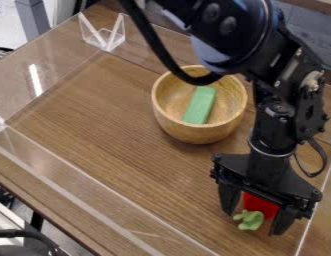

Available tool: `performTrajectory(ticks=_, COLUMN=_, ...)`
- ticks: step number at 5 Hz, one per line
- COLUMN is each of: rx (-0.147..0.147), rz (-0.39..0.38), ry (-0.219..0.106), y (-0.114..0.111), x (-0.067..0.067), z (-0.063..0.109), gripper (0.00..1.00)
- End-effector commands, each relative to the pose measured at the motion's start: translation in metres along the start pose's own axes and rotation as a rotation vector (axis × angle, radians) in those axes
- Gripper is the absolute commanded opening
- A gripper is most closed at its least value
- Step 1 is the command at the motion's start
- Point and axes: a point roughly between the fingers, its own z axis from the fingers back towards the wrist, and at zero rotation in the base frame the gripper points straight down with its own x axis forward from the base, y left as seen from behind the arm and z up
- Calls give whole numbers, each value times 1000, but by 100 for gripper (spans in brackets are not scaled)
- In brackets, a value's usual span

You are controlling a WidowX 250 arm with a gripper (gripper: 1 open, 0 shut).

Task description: Move the red fruit to the left

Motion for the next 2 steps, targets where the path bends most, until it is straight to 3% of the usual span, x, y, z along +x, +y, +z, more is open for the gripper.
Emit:
performTrajectory(ticks=1, rx=-25, rz=-4, ry=-45, y=-6, x=8, z=12, gripper=0)
performTrajectory(ticks=2, rx=-29, rz=-9, ry=-52, y=-5, x=7, z=22, gripper=0)
